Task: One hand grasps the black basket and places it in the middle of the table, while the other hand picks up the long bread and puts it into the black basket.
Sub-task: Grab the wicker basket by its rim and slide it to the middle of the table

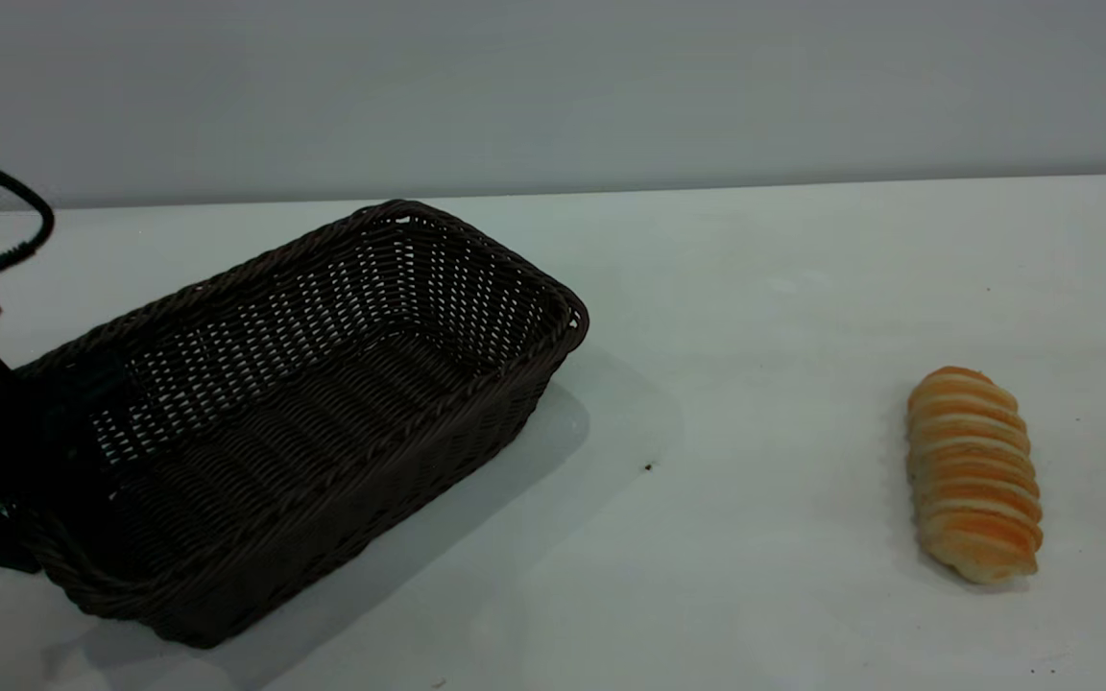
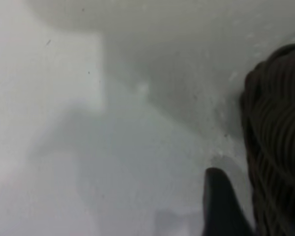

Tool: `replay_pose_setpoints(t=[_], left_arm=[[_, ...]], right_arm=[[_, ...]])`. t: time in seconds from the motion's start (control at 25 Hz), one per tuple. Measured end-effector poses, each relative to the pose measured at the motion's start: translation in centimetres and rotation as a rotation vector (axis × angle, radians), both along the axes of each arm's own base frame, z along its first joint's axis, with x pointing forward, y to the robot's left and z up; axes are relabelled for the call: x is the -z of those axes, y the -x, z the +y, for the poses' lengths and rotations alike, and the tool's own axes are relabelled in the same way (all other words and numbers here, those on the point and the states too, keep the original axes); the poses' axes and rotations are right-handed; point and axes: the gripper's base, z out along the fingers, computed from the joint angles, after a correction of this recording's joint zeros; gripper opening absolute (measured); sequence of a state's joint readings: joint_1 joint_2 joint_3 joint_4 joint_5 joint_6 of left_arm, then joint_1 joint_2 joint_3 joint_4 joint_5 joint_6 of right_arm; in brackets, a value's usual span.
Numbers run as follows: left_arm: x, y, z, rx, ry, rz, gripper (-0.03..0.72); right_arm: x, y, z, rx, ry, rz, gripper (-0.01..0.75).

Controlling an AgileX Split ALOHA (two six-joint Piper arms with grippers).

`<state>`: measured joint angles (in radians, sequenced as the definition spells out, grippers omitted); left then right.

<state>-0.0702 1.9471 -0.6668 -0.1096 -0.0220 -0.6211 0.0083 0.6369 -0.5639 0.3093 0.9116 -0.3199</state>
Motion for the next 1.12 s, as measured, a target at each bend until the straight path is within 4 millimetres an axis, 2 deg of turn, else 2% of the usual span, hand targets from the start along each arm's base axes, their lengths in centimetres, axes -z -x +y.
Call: replay_pose_setpoints(t=[0.04,0.12,0.16,0.32,0.56,0.96,1.12], left_arm=[[0.0,0.0,0.0,-0.004,0.001,-0.005,0.341],[-0.1,-0.2,0.0,-0.057,0.017,-0.019,0.169],[-0.1,-0.3,0.0,-0.075,0.023,-0.03,0.133],[-0.4,-0.3,-0.1,-0.058,0.019,-0.027,0.138],[-2.9,-0.5,-1.0,0.132,-0.036,-0.079,0.138],[-7.0,-5.0,-4.2,0.505,-0.172,-0.086,0.138],[-6.8,-6.8,-5.8,0.611,-0.184,-0.047,0.138]], right_arm=[[0.0,0.0,0.0,0.0,0.0,0.0,0.414],[0.0,0.0,0.0,0.0,0.0,0.0,0.414],[0.0,0.0,0.0,-0.001,0.001,0.0,0.414],[0.0,0.0,0.0,0.0,0.001,0.0,0.414],[0.0,0.0,0.0,0.001,0.002,-0.001,0.414],[0.0,0.0,0.0,0.0,0.002,0.002,0.414],[0.1,0.1,0.0,-0.002,0.002,0.009,0.414]])
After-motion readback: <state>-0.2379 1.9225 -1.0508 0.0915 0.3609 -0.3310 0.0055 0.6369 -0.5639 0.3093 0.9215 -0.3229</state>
